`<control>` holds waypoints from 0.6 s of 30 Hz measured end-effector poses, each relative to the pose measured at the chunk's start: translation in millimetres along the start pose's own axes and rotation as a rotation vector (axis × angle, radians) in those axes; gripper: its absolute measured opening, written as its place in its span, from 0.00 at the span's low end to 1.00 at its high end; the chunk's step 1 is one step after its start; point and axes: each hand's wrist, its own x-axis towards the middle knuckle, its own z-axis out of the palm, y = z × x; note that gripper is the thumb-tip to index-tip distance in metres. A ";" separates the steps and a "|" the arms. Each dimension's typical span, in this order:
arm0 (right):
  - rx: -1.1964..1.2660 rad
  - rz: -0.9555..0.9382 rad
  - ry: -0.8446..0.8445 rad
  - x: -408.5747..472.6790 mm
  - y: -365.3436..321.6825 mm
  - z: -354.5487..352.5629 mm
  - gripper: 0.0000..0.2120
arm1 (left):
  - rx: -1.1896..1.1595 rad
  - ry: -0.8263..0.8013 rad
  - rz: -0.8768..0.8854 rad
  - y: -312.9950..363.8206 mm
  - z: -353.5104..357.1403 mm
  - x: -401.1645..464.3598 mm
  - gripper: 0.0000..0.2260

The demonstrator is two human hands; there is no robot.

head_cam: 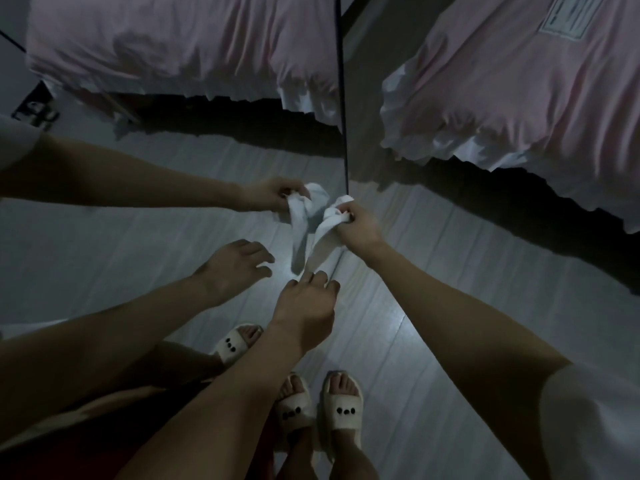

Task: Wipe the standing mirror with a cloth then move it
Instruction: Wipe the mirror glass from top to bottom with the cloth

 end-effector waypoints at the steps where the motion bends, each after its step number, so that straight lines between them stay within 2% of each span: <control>1: 0.018 -0.029 0.034 -4.3 -3.4 -3.1 0.11 | -0.005 -0.023 -0.016 1.5 -2.8 -2.0 0.18; 5: 0.136 -0.206 0.235 -22.4 -45.8 -25.3 0.08 | -0.016 -0.020 -0.003 3.5 -23.7 -13.5 0.18; 8: 0.250 -0.410 0.393 -43.9 -95.0 -32.8 0.08 | 0.000 -0.002 -0.011 2.7 -41.9 -25.0 0.18; 10: 0.246 -0.517 0.417 -55.6 -111.5 -27.6 0.09 | -0.004 0.002 -0.012 4.6 -52.3 -31.1 0.18; 12: 0.210 -0.419 0.285 -63.2 -102.3 -18.9 0.11 | -0.010 -0.009 -0.019 9.5 -60.1 -39.7 0.17; 15: 0.042 -0.137 -0.055 -76.8 -64.3 -10.7 0.14 | -0.005 -0.046 -0.046 19.0 -65.5 -54.5 0.17; 16: -0.009 -0.101 -0.114 -81.9 -54.3 -8.5 0.13 | -0.004 -0.051 -0.063 20.9 -66.6 -60.0 0.17; 18: -0.003 -0.073 -0.099 -92.4 -49.1 -5.8 0.11 | 0.000 -0.063 -0.089 22.0 -68.0 -70.2 0.17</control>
